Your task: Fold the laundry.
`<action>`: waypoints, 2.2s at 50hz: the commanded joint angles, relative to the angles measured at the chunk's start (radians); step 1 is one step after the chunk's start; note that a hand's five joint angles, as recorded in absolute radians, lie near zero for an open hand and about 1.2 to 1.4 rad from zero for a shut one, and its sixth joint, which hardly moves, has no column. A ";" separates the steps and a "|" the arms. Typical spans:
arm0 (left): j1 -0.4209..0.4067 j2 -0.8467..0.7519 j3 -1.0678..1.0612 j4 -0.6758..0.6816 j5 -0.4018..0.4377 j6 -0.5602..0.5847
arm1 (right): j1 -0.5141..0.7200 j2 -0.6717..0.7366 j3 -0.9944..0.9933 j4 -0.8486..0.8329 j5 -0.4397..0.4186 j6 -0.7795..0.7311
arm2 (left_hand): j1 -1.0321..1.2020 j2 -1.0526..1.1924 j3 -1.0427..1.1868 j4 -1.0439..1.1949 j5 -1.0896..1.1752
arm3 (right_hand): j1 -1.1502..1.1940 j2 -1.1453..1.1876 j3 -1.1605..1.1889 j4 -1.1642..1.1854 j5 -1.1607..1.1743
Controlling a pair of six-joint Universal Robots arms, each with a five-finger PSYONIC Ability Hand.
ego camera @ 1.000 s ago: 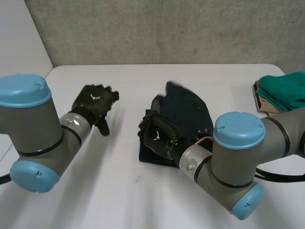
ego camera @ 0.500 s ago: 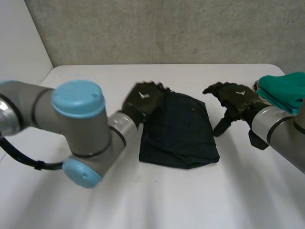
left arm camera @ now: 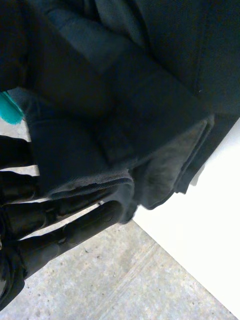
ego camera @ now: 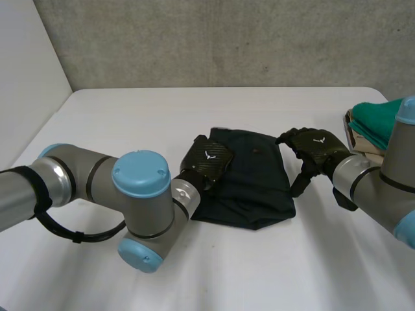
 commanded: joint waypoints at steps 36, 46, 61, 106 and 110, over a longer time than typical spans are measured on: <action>0.009 0.167 0.037 -0.159 0.010 -0.211 | 0.136 0.315 -0.370 0.222 0.056 -0.002 | -0.559 -0.585 -0.582 -0.570 -0.548 | -0.027 -0.041 -0.039 -0.060 -0.069; 0.027 -0.088 0.268 -0.406 0.007 -0.219 | 0.145 0.292 -0.324 0.185 0.059 -0.004 | -0.591 -0.618 -0.615 -0.602 -0.580 | -0.027 -0.041 -0.039 -0.060 -0.069; 0.032 -0.080 0.213 -0.434 -0.035 -0.168 | 0.150 0.298 -0.321 0.159 0.095 -0.047 | -0.606 -0.632 -0.629 -0.617 -0.595 | -0.027 -0.041 -0.039 -0.060 -0.069; 0.162 0.443 0.094 -0.612 0.415 -0.303 | 0.282 0.093 0.327 -0.511 0.210 -0.239 | -0.676 -0.703 -0.700 -0.687 -0.665 | -0.027 -0.041 -0.039 -0.060 -0.069; 0.161 0.444 0.094 -0.612 0.415 -0.305 | 0.280 0.116 0.298 -0.524 0.214 -0.243 | -0.676 -0.703 -0.700 -0.687 -0.665 | -0.027 -0.041 -0.039 -0.060 -0.069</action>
